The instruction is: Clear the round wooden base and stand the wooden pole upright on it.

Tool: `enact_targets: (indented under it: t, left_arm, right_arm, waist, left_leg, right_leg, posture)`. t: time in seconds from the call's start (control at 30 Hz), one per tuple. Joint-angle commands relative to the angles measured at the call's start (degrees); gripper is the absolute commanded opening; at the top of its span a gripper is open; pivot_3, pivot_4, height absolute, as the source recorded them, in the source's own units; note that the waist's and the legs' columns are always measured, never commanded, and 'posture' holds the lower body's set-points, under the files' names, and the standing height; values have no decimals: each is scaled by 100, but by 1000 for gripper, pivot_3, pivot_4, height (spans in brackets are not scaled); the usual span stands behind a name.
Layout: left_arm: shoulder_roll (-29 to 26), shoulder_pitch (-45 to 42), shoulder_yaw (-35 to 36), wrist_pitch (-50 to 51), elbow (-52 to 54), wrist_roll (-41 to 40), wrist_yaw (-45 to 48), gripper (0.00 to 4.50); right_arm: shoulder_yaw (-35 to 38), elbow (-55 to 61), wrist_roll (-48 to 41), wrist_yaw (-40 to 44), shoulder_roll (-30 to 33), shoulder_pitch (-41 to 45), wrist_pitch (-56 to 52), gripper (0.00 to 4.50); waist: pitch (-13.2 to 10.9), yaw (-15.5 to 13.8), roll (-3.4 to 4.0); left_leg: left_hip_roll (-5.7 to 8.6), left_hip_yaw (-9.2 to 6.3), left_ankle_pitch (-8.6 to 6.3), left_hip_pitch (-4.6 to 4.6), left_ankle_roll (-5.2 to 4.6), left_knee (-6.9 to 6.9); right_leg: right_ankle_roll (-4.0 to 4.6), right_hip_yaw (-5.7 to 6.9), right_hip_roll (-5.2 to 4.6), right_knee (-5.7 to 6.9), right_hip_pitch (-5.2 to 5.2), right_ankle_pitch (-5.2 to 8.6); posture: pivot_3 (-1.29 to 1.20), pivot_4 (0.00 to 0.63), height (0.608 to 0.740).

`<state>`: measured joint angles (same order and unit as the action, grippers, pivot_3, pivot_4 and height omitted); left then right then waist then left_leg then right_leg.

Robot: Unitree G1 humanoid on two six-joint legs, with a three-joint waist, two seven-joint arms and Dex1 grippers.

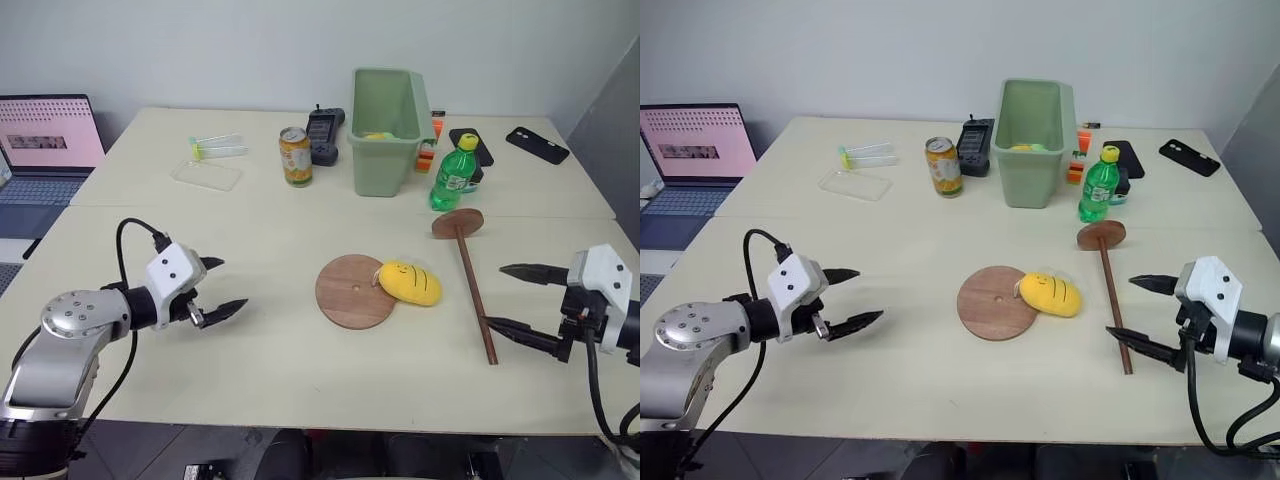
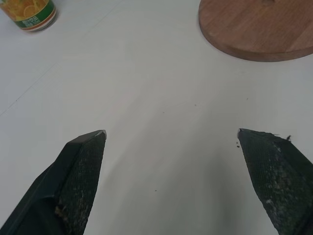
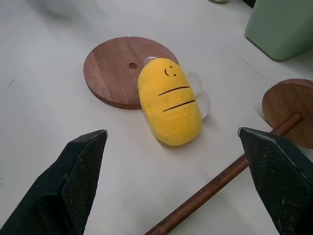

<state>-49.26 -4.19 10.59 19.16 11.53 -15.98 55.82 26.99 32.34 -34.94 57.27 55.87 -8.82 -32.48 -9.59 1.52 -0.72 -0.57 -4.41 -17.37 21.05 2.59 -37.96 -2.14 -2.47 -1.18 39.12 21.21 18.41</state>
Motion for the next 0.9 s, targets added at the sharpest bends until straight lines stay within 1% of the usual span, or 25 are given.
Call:
enact_targets:
  t: [0.03,0.17,0.47,0.77,0.9]
  left_arm:
    - [-11,-148,141,86,190,-306,76,4465]
    - [-89,-133,118,84,260,-264,37,4465]
    - [77,-379,30,-218,291,-233,-33,4465]
    - [44,-455,-86,-276,383,-245,112,4465]
    - [-55,-440,-161,-260,537,-362,356,4465]
  right_arm:
    - [56,107,11,-56,60,100,29,4500]
    - [34,147,123,-83,20,96,158,4500]
    - [-228,189,226,-199,-72,225,238,4500]
    - [-249,246,227,-269,-84,253,267,4500]
    - [-290,314,197,-320,-82,313,241,4500]
  waist:
    - [0,0,0]
    - [0,0,-1]
    - [-1,0,-1]
    - [-1,0,-1]
    - [-1,0,-1]
  left_leg:
    - [0,0,0,0,0,0]
    - [0,-1,0,1,0,0]
    - [0,-1,0,1,0,-1]
    - [0,0,0,1,0,-1]
    - [1,1,0,1,0,-1]
  right_leg:
    - [0,0,0,0,0,0]
    - [0,0,0,0,0,0]
    - [0,0,0,-1,-1,0]
    - [0,0,1,-2,0,0]
    - [0,0,2,-2,0,0]
  posture:
    - [0,150,740]
    - [0,150,740]
    - [0,150,740]
    - [0,150,740]
    - [0,150,740]
